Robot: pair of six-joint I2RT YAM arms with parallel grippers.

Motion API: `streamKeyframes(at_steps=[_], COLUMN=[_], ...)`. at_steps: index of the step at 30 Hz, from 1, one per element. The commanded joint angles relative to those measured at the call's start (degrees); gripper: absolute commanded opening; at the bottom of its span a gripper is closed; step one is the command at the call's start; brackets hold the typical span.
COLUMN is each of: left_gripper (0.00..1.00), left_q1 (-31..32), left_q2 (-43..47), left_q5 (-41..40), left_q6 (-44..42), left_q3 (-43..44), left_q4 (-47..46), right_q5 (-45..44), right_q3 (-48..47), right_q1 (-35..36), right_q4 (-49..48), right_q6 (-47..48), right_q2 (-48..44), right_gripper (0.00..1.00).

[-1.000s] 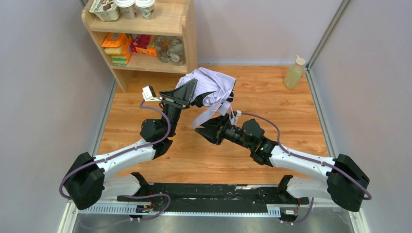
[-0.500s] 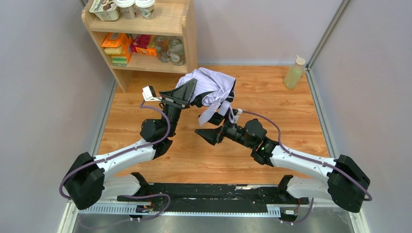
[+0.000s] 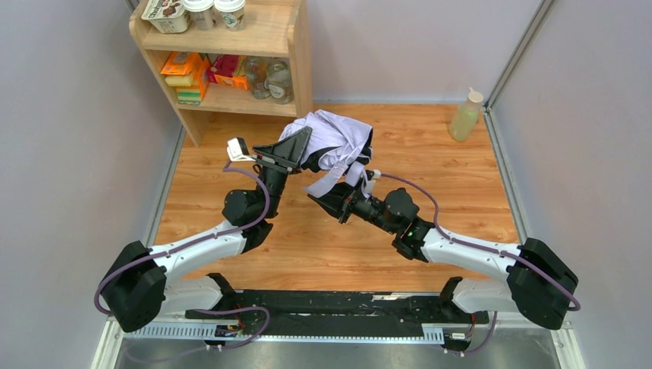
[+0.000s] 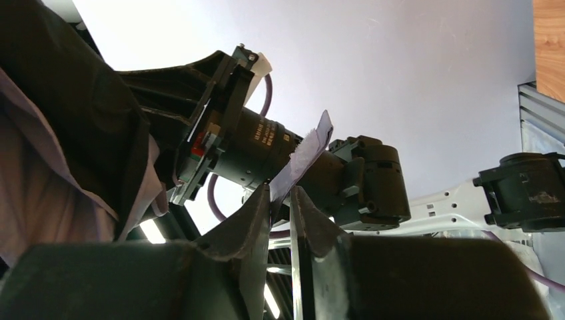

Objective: Put away the umbrella

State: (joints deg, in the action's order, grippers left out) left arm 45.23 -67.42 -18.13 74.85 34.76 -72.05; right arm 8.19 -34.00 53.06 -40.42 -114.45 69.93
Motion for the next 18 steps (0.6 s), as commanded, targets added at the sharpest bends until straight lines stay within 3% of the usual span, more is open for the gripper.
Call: streamKeyframes(at_steps=[1, 9, 18], left_gripper=[0.0, 0.0, 0.0], left_q1=[-0.1, -0.1, 0.0], left_q2=[1.6, 1.7, 1.1], left_q5=[0.2, 0.7, 1.2], left_q6=[2.6, 3.3, 4.5], left_q3=[0.3, 0.0, 0.1], left_q4=[-12.0, -12.1, -12.0], right_q5=[-1.9, -0.4, -0.5], right_q3=[-0.8, -1.8, -2.0], right_q1=[-0.4, -0.7, -0.9], right_q4=[-5.0, -7.4, -8.2], right_q6=[-20.7, -21.2, -21.9], right_q2=[0.9, 2.9, 3.9], right_gripper=[0.18, 0.32, 0.39])
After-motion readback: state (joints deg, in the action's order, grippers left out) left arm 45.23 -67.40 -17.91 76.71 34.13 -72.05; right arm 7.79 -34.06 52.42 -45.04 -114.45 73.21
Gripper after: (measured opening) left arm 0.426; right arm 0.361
